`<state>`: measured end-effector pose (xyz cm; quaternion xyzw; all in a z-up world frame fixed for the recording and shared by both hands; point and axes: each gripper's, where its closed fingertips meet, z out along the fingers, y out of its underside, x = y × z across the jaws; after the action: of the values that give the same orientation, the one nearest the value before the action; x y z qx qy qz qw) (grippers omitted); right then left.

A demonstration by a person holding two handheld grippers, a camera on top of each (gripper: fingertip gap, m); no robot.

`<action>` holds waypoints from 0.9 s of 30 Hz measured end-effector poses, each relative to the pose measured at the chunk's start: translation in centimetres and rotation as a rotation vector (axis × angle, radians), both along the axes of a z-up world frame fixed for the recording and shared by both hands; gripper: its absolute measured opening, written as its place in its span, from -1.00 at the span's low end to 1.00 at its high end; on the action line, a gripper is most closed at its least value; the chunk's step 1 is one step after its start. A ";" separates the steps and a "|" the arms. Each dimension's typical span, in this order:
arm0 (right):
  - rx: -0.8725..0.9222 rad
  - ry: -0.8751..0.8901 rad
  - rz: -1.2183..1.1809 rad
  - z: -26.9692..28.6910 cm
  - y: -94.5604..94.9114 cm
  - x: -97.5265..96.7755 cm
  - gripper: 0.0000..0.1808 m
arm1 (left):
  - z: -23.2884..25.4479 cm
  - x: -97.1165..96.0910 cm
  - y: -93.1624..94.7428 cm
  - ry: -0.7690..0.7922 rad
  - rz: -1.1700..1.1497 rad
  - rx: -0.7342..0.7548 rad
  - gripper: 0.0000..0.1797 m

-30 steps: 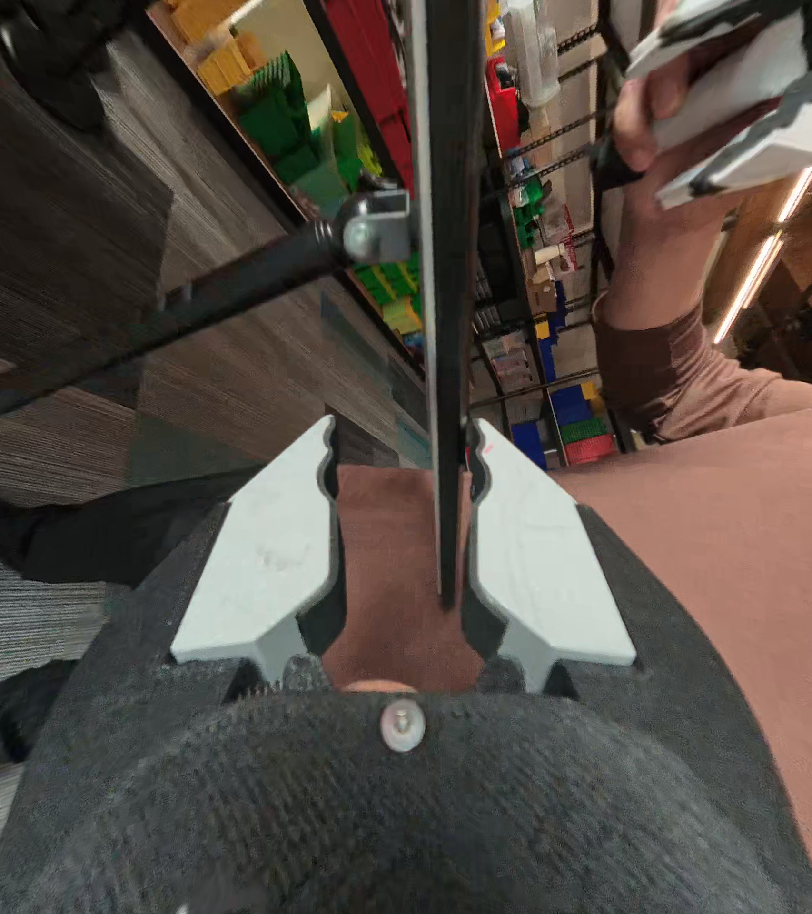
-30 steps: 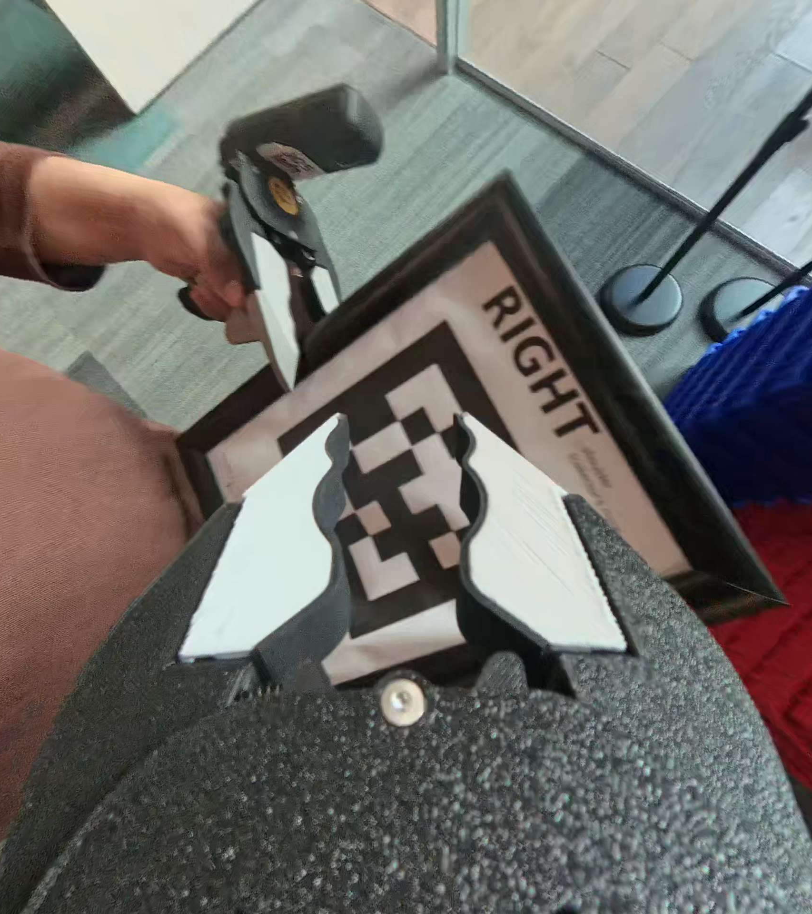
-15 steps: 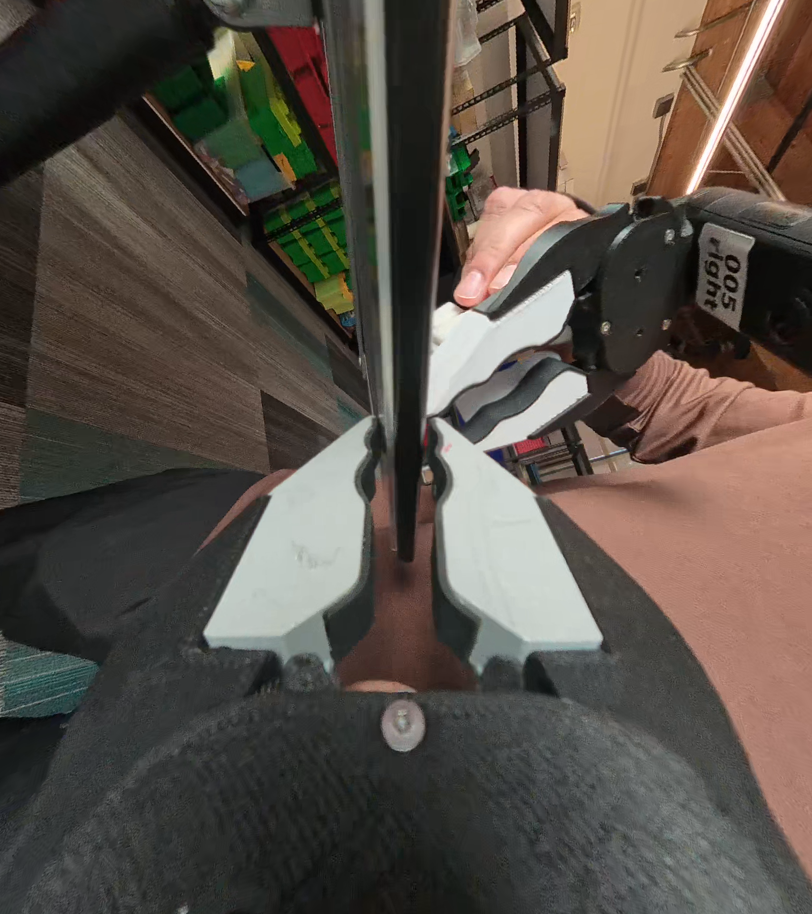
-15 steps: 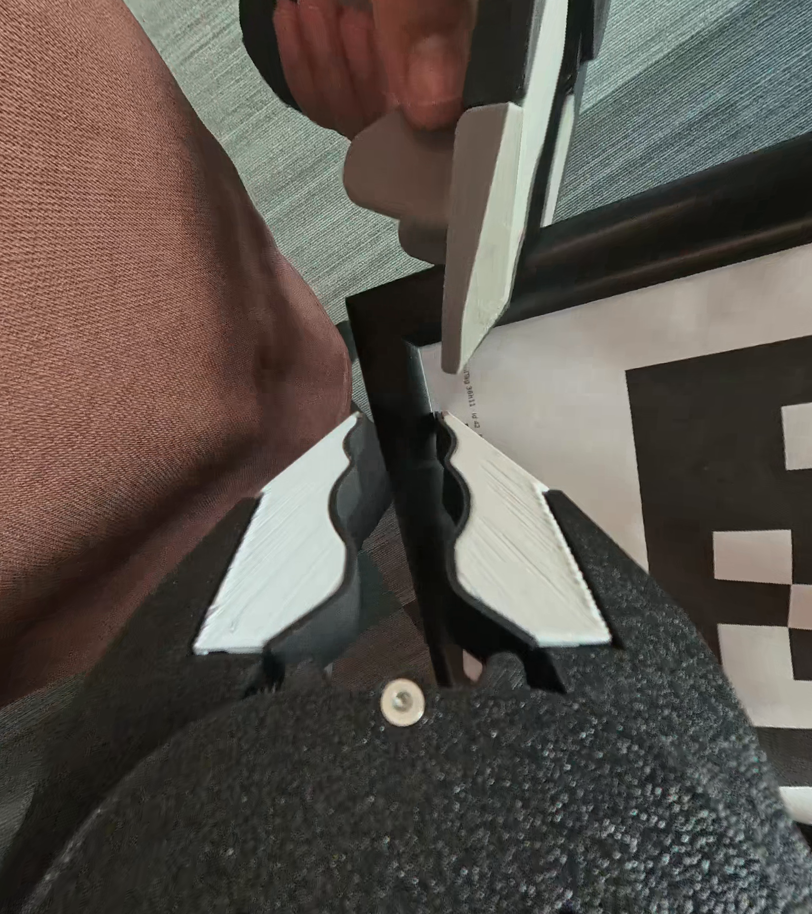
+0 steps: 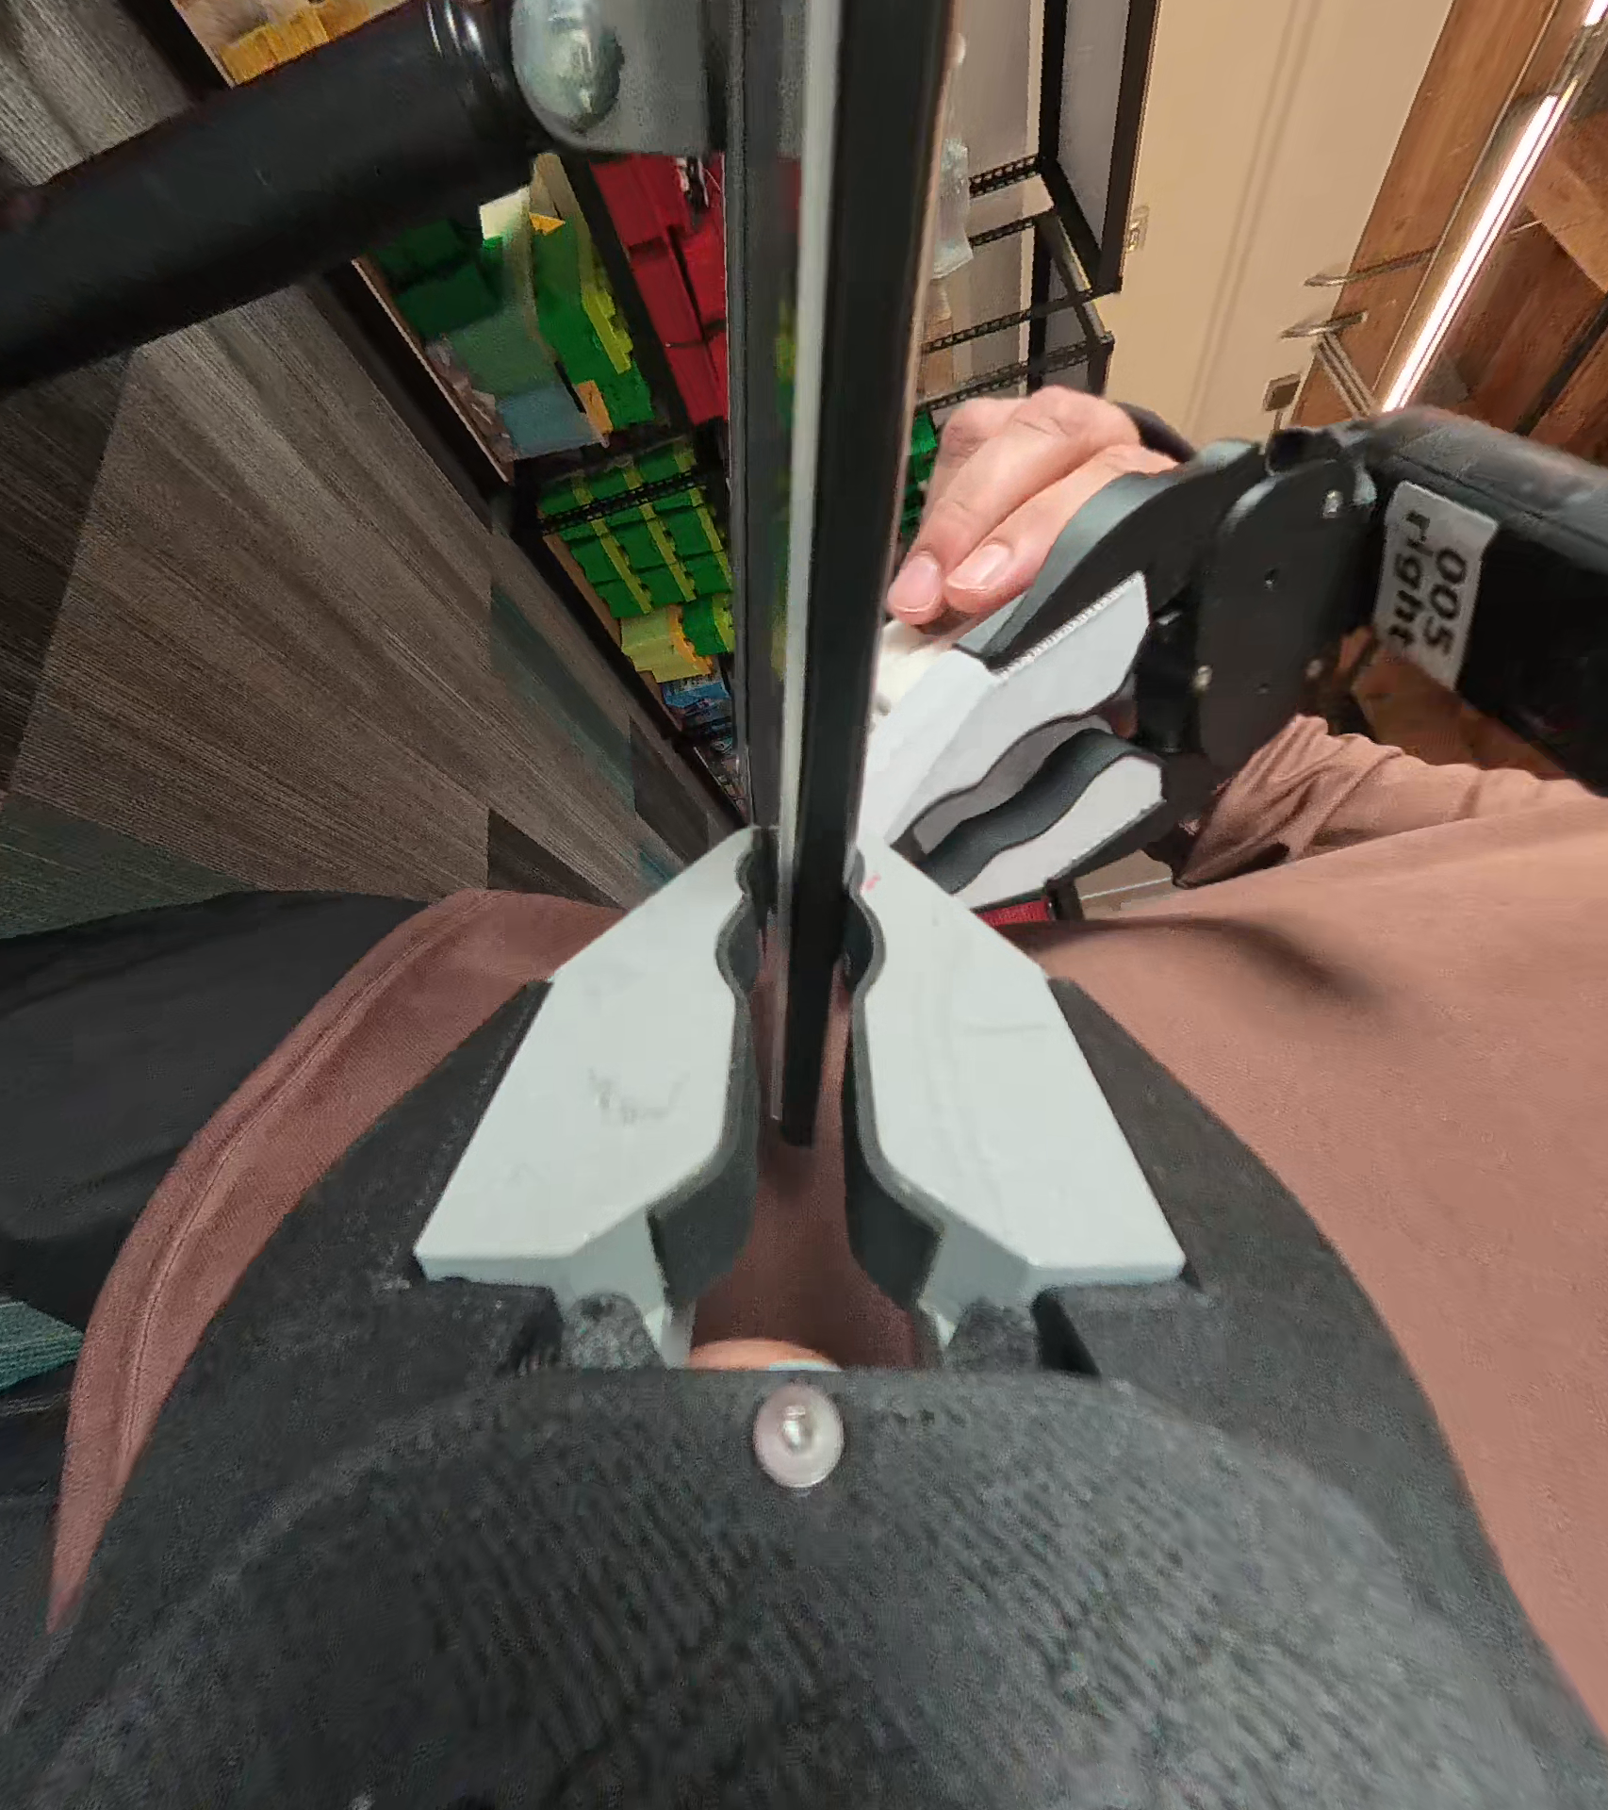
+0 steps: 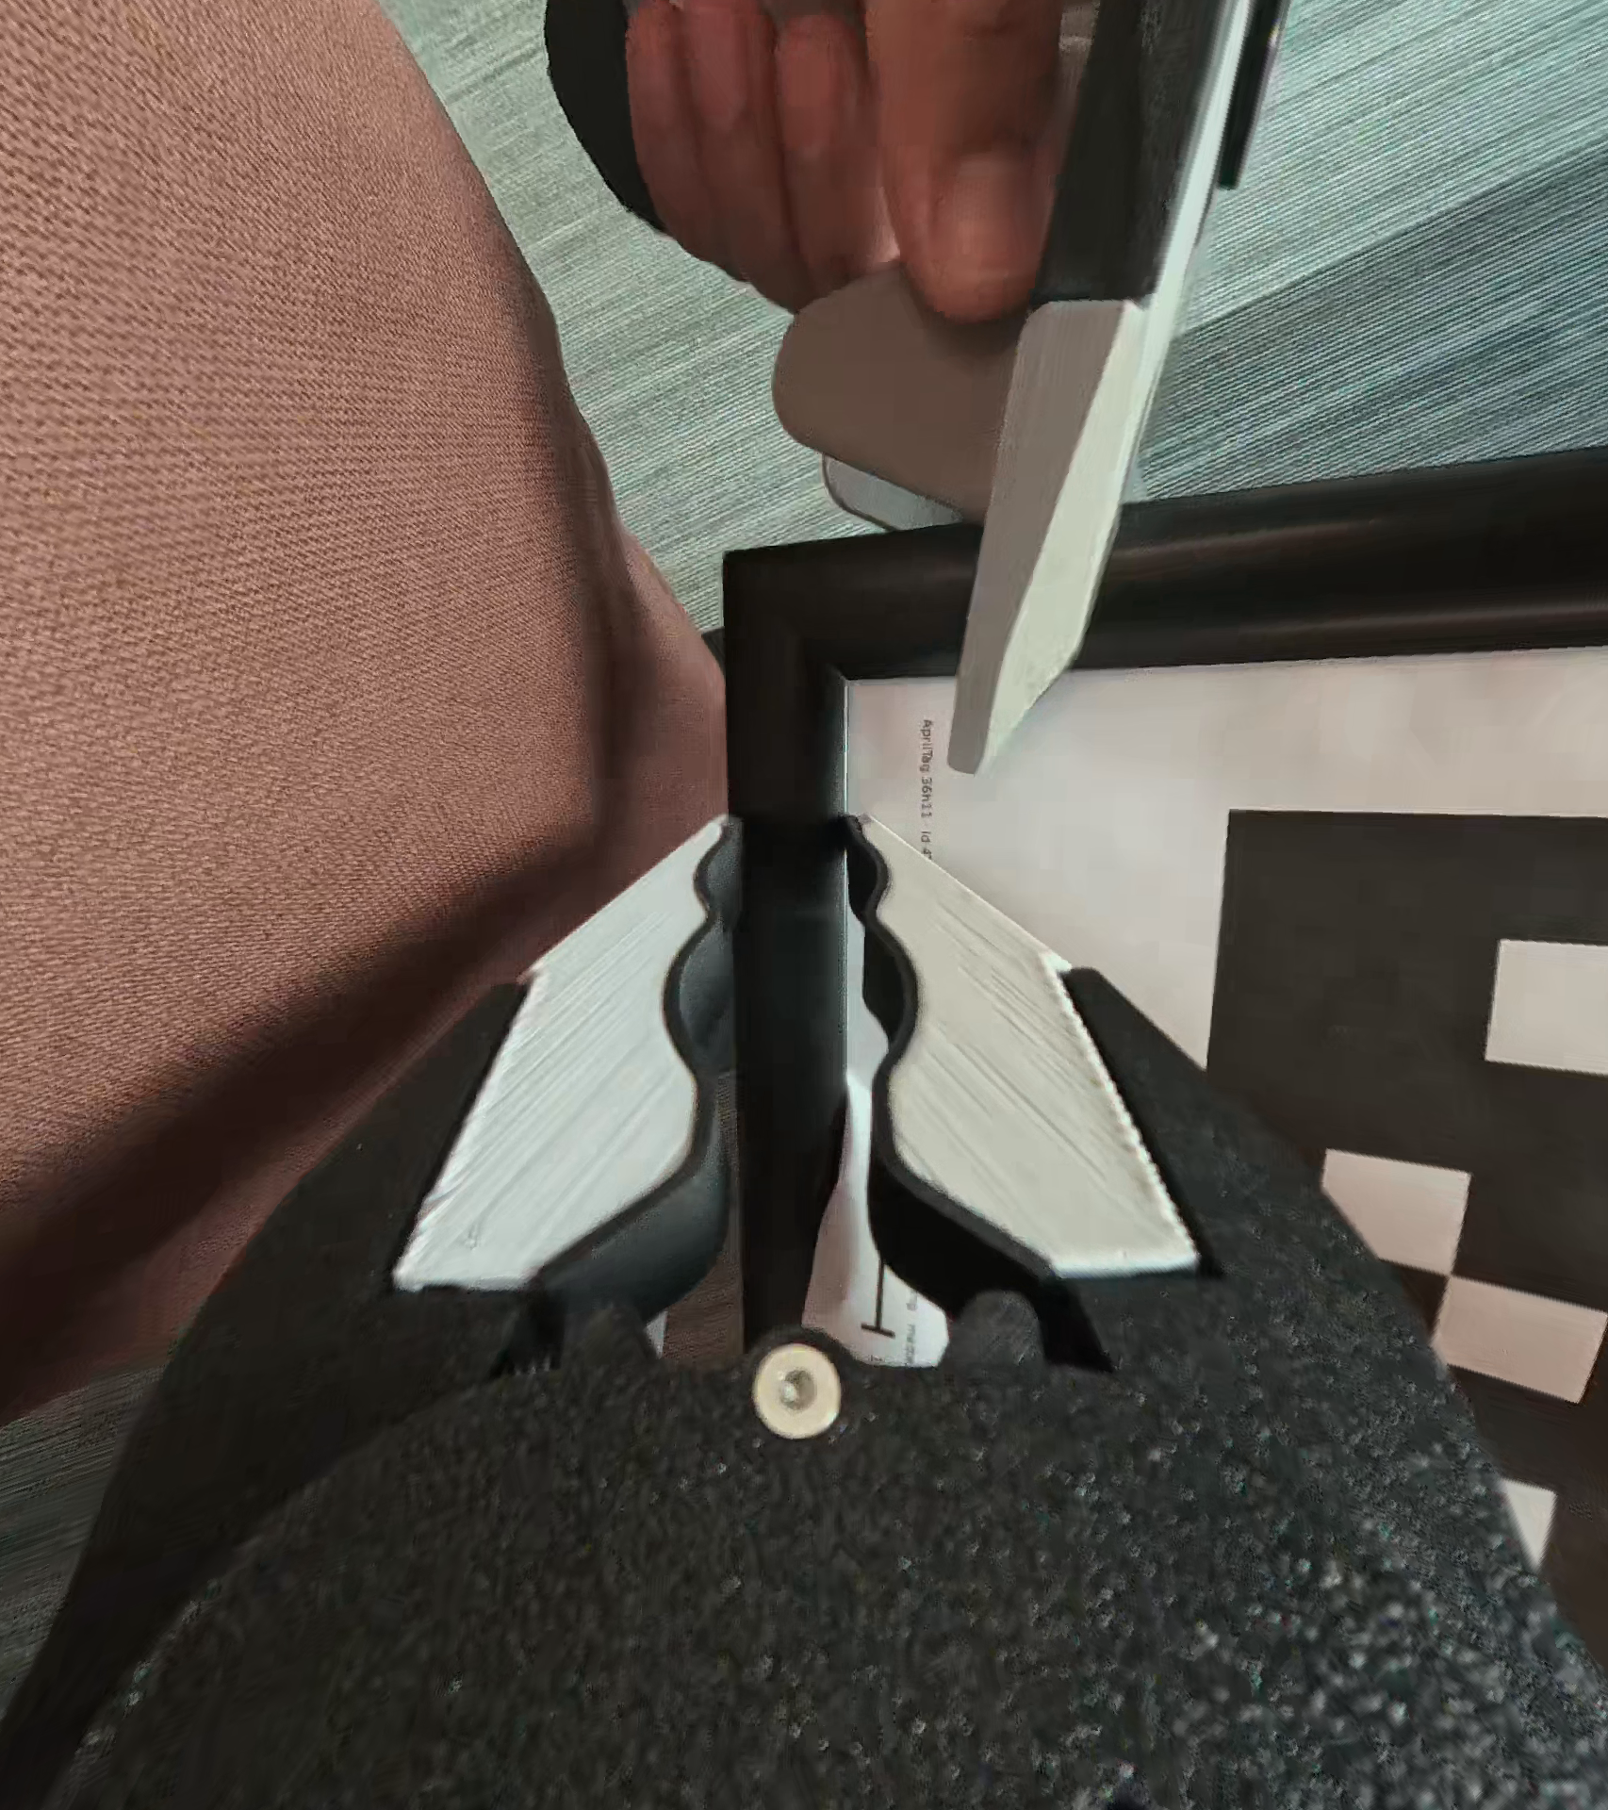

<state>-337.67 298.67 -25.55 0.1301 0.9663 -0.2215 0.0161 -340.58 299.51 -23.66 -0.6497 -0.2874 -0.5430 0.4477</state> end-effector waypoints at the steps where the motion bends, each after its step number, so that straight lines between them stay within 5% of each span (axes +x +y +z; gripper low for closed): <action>1: -0.014 -0.059 -0.021 0.2 -0.1 0.3 -0.78 | 0.1 0.2 0.0 -0.014 -0.002 0.005 -0.88; 10: -0.030 -0.037 -0.090 -0.1 -0.9 0.1 -0.82 | -0.1 -0.1 -0.4 -0.044 0.047 -0.037 -0.90; 17: -0.176 -0.290 -0.157 -0.4 -1.6 1.6 -0.95 | -0.6 1.6 -0.7 0.010 0.001 -0.038 -0.90; 27: -0.208 -0.329 -0.158 0.4 -2.1 2.0 -1.00 | -0.7 1.5 -1.1 0.062 0.016 -0.048 -0.91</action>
<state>-335.69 296.57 -25.15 0.2375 0.9094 -0.2965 0.1694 -339.11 298.42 -24.40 -0.6745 -0.2915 -0.5119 0.4450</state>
